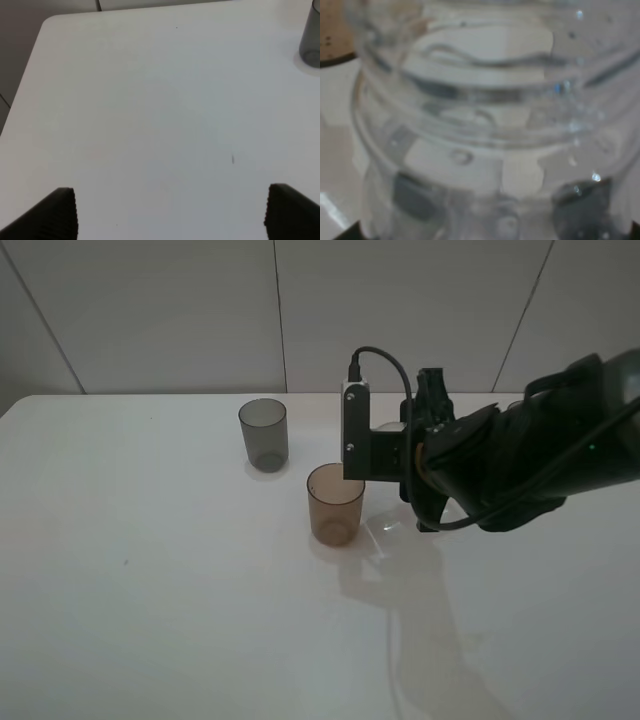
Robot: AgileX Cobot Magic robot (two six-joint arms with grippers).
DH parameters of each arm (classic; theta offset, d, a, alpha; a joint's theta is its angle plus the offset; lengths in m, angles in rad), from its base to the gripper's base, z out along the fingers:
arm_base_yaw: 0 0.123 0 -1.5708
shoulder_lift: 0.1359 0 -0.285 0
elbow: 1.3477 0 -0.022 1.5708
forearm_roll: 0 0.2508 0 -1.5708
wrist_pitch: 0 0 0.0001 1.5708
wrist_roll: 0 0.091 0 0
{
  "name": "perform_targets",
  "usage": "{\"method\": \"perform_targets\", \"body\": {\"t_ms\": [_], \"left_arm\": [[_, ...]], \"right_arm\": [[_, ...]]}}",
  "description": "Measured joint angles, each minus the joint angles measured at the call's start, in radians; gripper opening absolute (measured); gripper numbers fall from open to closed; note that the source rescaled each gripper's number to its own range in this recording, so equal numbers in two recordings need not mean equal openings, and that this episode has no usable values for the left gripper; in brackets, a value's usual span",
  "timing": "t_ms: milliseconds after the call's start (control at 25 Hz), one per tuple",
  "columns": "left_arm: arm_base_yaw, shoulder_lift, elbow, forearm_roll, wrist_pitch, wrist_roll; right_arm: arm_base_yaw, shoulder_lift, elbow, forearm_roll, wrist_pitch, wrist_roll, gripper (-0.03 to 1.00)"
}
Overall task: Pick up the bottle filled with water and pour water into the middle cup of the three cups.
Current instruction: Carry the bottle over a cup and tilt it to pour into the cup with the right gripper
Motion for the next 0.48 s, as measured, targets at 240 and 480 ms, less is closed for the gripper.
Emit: {"method": "perform_targets", "body": {"t_ms": [240,480], "left_arm": [[0.0,0.0,0.0,0.0,0.0,0.0],[0.0,0.0,0.0,0.0,0.0,0.0]], "right_arm": [[0.0,0.016,0.0,0.0,0.009,-0.086,0.03],[0.0,0.016,0.0,0.0,0.015,-0.178,0.03]]}}
